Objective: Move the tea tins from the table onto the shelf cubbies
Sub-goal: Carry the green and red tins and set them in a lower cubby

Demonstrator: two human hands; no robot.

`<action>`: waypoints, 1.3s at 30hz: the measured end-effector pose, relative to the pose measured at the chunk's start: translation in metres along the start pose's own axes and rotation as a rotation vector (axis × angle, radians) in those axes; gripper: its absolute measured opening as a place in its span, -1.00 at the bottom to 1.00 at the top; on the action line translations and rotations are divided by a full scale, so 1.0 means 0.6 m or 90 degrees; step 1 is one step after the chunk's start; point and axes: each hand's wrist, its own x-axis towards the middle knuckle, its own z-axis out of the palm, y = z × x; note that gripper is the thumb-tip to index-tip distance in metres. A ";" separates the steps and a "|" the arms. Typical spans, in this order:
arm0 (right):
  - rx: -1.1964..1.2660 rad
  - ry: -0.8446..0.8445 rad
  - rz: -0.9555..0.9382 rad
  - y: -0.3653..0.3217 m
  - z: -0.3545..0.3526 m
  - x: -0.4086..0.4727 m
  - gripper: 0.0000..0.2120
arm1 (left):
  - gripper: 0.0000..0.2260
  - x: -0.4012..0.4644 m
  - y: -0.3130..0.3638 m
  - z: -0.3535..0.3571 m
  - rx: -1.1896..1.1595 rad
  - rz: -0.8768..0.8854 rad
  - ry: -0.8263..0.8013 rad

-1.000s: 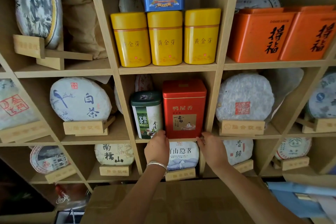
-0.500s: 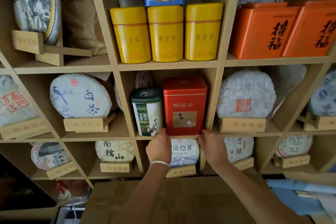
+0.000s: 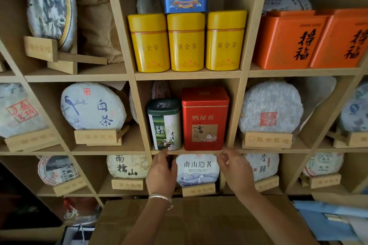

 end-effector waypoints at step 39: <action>-0.059 -0.119 0.032 -0.187 0.140 0.013 -0.50 | -0.76 0.067 -0.010 -0.054 0.096 -0.057 -0.092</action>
